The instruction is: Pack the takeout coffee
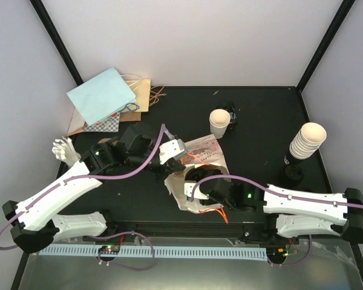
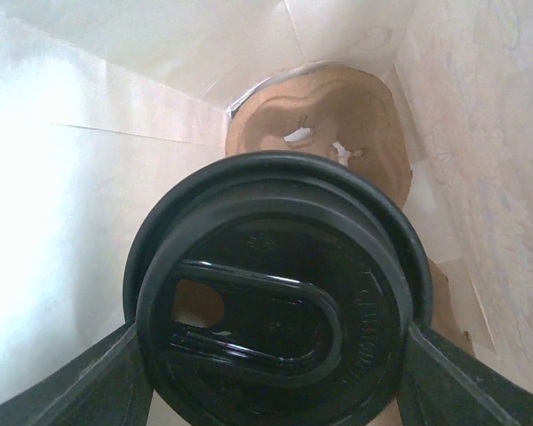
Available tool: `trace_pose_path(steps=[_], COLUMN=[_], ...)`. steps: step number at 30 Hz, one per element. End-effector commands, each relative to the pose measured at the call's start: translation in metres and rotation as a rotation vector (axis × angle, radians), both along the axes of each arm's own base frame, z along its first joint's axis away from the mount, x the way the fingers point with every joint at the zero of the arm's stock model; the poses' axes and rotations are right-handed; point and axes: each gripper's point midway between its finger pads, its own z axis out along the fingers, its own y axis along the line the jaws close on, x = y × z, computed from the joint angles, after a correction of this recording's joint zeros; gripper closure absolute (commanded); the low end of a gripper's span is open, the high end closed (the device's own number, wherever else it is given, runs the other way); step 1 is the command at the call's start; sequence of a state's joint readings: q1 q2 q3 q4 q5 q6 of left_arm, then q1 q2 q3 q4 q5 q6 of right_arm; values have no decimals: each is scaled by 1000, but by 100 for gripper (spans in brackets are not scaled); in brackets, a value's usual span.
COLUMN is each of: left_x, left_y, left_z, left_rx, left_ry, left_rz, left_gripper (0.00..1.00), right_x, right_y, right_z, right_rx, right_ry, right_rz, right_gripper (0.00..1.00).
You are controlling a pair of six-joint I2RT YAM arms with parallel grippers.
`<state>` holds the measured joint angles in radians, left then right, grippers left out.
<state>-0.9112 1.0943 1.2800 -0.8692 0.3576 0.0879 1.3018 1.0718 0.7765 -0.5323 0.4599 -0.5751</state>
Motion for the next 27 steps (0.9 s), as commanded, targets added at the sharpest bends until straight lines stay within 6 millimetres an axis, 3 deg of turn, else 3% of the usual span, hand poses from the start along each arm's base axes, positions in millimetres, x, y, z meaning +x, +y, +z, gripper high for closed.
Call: trace_pose_path(steps=[1, 4, 9, 14, 20, 27], left_x=[-14, -17, -16, 5, 56, 137], left_y=[-4, -7, -5, 8, 34, 52], left_z=[20, 21, 34, 50, 47, -4], left_rx=[-77, -87, -131, -161, -153, -120], left_ry=[20, 23, -19, -95, -77, 141], left_rz=[-45, -72, -69, 84, 349, 525], left_gripper=[93, 80, 35, 4, 1, 1], right_x=[-4, -5, -5, -3, 1, 7], right_y=[-10, -10, -12, -13, -12, -12], right_z=[-12, -12, -14, -14, -9, -5], right_rx=[-35, -35, -37, -35, -27, -18], right_ry=[23, 24, 21, 11, -21, -65], right_rz=[-11, -8, -12, -16, -23, -37], right_gripper=[52, 52, 52, 52, 53, 52])
